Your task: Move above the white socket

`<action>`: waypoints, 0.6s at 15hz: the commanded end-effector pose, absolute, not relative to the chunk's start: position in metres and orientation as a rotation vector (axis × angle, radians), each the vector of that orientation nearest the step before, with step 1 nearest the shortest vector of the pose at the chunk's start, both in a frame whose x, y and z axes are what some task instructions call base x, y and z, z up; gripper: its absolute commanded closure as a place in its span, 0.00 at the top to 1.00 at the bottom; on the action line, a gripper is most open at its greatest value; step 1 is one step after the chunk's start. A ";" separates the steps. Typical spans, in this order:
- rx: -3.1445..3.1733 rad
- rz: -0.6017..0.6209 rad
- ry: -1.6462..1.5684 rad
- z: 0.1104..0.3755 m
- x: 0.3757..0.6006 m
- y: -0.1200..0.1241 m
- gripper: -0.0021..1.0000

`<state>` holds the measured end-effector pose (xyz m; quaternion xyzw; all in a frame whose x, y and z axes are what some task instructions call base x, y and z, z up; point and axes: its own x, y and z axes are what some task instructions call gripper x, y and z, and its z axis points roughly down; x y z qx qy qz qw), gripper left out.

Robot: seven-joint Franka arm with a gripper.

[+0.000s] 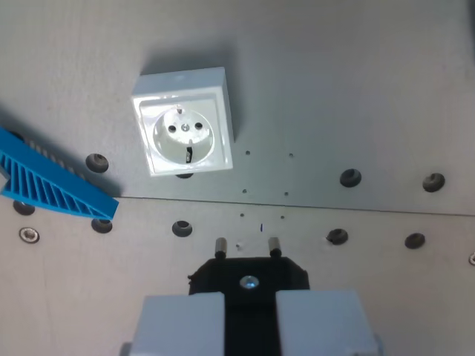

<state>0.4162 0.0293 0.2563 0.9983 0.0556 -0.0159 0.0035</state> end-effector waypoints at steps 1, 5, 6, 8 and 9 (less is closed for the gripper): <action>3.136 0.085 0.292 0.240 0.411 0.034 0.00; 3.133 0.089 0.320 0.220 0.406 0.041 0.00; 3.132 0.092 0.325 0.215 0.405 0.043 0.00; 3.131 0.087 0.334 0.204 0.402 0.046 0.00; 3.131 0.089 0.339 0.199 0.401 0.048 0.00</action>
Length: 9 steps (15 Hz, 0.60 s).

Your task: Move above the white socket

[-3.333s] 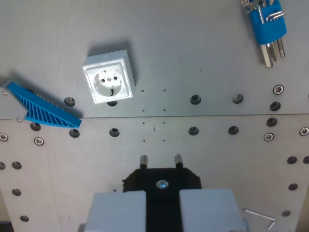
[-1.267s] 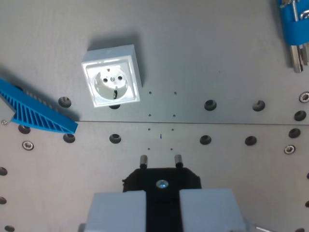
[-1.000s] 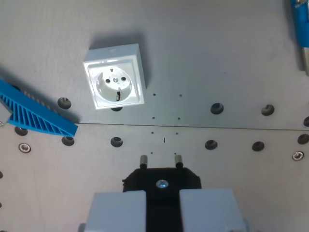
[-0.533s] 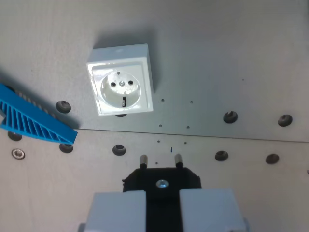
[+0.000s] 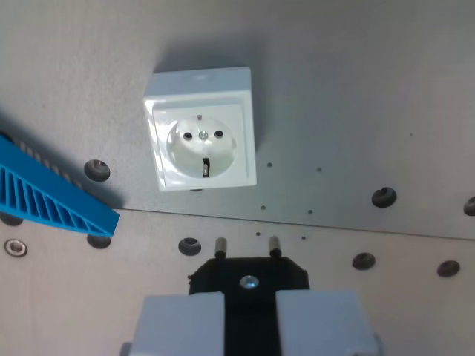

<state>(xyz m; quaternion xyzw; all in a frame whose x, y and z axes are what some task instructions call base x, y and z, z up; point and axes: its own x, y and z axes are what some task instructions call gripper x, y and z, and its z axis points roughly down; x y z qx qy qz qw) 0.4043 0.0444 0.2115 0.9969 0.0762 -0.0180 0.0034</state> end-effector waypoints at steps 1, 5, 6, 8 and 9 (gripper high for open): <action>3.130 0.089 0.344 0.194 0.400 0.049 0.00; 3.128 0.091 0.354 0.174 0.396 0.055 0.00; 3.127 0.090 0.358 0.169 0.395 0.056 0.00; 3.126 0.090 0.366 0.159 0.393 0.058 0.00; 3.126 0.090 0.368 0.154 0.392 0.059 0.00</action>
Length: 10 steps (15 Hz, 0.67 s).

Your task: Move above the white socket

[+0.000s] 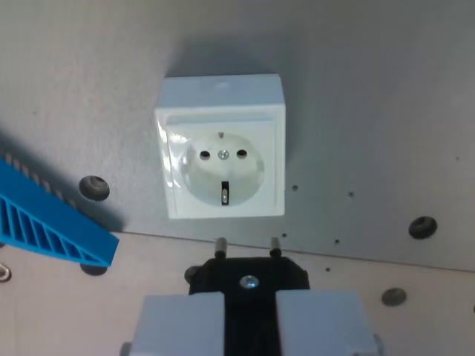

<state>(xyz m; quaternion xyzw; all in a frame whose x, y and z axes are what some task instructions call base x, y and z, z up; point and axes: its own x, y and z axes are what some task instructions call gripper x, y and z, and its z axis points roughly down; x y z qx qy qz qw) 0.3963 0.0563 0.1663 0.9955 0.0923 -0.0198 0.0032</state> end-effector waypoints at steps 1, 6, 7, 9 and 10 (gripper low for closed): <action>3.125 0.095 0.369 0.149 0.392 0.060 0.00; 3.122 0.098 0.366 0.124 0.388 0.063 0.00; 3.120 0.098 0.366 0.120 0.387 0.064 0.00; 3.118 0.097 0.365 0.114 0.385 0.064 0.00; 3.117 0.097 0.364 0.112 0.385 0.065 0.00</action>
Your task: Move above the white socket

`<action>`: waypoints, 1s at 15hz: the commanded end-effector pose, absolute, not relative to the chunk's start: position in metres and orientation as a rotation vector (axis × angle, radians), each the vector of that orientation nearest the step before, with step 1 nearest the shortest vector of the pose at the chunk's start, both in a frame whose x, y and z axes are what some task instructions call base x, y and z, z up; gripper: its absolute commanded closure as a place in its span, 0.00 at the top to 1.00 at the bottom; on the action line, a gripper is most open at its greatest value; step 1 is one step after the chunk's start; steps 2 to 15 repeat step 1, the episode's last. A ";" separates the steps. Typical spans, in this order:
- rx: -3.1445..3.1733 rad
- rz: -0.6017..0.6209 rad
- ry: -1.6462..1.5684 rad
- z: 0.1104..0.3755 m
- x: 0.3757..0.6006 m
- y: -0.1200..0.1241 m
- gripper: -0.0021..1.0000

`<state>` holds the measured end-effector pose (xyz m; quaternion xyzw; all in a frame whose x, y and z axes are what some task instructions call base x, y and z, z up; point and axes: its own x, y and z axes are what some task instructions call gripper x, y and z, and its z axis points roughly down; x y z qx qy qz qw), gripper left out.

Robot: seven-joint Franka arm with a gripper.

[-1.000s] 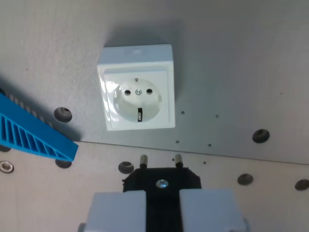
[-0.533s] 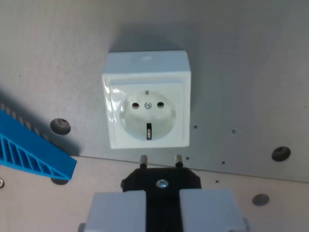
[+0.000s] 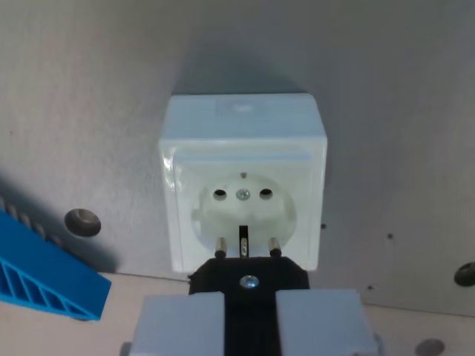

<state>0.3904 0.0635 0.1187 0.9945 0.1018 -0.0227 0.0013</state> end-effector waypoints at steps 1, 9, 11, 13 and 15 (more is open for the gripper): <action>3.116 0.095 0.363 0.110 0.384 0.065 0.00; 3.116 0.095 0.363 0.110 0.384 0.065 0.00; 3.116 0.095 0.363 0.110 0.384 0.065 0.00; 3.116 0.095 0.363 0.110 0.384 0.065 0.00; 3.116 0.095 0.363 0.110 0.384 0.065 0.00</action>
